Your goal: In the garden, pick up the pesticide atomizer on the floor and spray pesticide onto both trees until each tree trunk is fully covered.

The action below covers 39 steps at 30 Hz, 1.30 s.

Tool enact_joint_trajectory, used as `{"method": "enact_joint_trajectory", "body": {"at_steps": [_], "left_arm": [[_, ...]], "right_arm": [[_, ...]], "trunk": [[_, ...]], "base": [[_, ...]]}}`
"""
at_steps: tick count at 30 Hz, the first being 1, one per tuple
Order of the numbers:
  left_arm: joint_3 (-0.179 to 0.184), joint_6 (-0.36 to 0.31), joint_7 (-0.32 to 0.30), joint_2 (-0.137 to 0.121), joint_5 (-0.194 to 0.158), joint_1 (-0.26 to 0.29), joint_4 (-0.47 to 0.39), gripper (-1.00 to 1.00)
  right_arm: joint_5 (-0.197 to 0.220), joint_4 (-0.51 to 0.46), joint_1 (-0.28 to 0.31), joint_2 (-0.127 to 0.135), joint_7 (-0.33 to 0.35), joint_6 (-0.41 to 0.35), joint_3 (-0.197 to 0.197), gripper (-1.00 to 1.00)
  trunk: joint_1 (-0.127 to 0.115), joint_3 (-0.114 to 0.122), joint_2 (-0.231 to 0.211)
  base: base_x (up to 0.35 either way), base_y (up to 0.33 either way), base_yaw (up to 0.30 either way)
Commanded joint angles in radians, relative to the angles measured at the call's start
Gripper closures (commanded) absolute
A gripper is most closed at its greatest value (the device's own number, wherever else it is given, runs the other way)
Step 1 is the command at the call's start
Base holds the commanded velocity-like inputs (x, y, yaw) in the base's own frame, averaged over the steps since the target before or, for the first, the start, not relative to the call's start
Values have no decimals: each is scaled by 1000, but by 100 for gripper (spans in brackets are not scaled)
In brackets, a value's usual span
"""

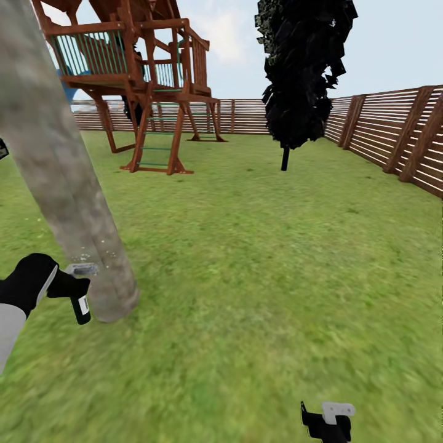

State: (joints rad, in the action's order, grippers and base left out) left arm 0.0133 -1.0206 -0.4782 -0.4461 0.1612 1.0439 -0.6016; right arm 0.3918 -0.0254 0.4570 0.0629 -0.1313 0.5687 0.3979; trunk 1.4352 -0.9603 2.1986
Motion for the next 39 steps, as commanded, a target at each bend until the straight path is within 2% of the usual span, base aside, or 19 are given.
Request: {"method": "enact_joint_trajectory", "body": {"at_steps": [1,7,19,25,32,39], "left_arm": [[1,-3,-10,0,11,1,-1,100],[1,-2,-10,1,11,-1,-1,100],[-2,-1,-10,2,11,-7,-1,100],[-1,0,-8,25,11,-7,-1,100],[-2,0,-8,25,14,-5,-1,100],[-3,2,-6,18,19,-11,12,100]], "right_arm": [[4,-1,0,0,-5,0,9,-100],[4,-2,0,0,-5,0,9,-100],[4,-1,0,-2,-5,0,10,-100],[4,-2,0,-2,-5,0,10,-100],[4,-1,0,-2,-5,0,10,-100],[4,-1,0,-2,-5,0,10,-100]], "trunk": [[0,-1,0],[0,-1,0],[0,-1,0],[0,-1,0],[0,-1,0],[0,-1,0]], "base": [[76,-278,0],[89,-278,8],[128,-277,236],[157,-261,19],[232,-197,30],[96,-246,255]]}}
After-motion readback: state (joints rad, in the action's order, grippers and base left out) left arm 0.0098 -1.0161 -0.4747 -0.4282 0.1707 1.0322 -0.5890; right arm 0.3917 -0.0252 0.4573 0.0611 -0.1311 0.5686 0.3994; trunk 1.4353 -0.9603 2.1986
